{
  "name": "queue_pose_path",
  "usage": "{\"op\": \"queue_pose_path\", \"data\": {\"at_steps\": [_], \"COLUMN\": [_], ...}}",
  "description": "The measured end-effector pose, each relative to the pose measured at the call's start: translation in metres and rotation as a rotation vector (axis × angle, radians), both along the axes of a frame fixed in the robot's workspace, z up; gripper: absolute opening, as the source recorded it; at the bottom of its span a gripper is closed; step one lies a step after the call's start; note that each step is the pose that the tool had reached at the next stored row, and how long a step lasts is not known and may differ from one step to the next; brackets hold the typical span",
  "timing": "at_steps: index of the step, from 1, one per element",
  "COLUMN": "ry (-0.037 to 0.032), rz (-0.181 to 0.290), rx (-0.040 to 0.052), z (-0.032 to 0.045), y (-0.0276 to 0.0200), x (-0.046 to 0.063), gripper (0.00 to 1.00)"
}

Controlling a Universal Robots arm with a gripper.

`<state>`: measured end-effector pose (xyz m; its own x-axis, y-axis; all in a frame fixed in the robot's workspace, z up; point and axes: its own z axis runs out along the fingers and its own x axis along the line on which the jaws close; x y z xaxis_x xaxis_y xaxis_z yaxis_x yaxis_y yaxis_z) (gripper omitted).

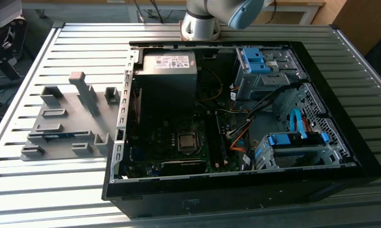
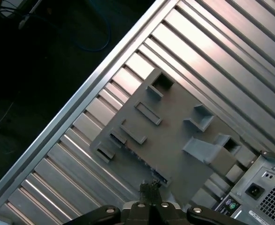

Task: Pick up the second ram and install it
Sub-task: 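Pick up the second ram and move it above second insertion slot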

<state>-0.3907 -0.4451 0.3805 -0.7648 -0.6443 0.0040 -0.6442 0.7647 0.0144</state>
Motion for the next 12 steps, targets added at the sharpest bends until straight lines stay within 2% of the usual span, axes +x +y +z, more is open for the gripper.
{"op": "queue_pose_path", "data": {"at_steps": [7,10,12], "ry": [-0.0024,-0.0128,-0.016], "rz": [0.069,0.087,0.107], "rx": [-0.0001,-0.0004,-0.0004], "z": [-0.0006,-0.0011,-0.0013], "y": [0.0,0.0,0.0], "x": [0.0,-0.0001,0.0001], "gripper": [0.11,0.11,0.11]}}
